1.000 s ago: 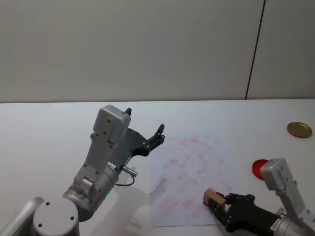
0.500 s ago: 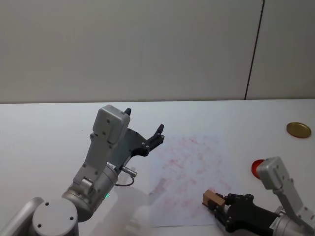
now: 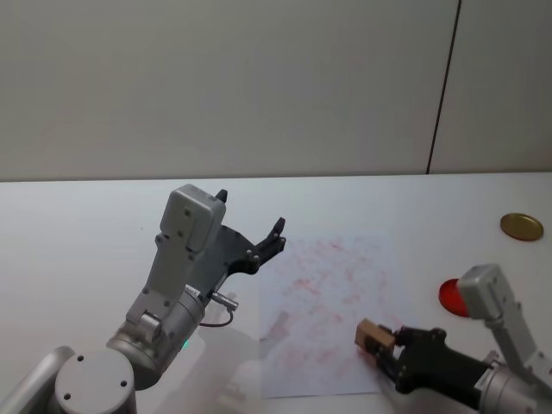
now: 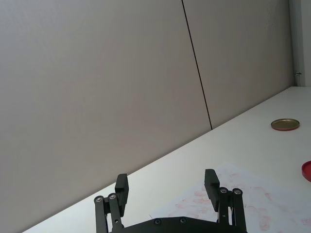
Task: Use the one hand to pick up the stamp and affix it onto the A4 paper.
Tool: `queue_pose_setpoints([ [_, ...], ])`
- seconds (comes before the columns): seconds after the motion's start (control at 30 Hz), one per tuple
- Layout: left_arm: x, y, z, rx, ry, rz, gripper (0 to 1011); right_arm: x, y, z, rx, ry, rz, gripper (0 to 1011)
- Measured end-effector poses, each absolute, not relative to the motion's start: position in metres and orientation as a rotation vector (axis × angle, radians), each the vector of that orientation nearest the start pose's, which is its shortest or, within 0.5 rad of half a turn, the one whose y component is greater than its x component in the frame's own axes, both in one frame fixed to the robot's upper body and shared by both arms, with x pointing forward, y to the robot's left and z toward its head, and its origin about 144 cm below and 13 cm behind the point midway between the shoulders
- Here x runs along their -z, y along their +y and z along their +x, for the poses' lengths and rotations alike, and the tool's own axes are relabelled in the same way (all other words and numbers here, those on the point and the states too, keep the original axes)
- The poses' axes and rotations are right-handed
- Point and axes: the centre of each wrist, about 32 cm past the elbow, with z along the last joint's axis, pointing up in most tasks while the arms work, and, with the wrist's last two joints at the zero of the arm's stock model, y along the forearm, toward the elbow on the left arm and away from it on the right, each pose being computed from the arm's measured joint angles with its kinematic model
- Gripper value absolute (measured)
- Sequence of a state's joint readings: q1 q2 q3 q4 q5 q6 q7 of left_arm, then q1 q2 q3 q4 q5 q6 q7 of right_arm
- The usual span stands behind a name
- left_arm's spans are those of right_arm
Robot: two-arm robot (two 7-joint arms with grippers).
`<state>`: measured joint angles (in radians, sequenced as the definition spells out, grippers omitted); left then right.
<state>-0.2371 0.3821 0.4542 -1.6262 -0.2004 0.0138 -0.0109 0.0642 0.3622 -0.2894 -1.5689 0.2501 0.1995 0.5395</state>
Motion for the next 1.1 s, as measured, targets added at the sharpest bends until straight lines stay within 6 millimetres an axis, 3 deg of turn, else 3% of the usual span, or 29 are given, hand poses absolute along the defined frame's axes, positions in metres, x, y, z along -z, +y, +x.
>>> queue_pose_setpoints([
  [0.57, -1.204, 0.198, 0.492, -1.124, -0.268, 0.061, 993, -1.166, -0.263, 0.479, 0.95, 0.07, -0.117, 221],
  [1.1, -1.204, 0.198, 0.492, -1.124, -0.268, 0.061, 993, -1.157, -0.288, 0.492, 1.112, 0.047, -0.182, 220],
])
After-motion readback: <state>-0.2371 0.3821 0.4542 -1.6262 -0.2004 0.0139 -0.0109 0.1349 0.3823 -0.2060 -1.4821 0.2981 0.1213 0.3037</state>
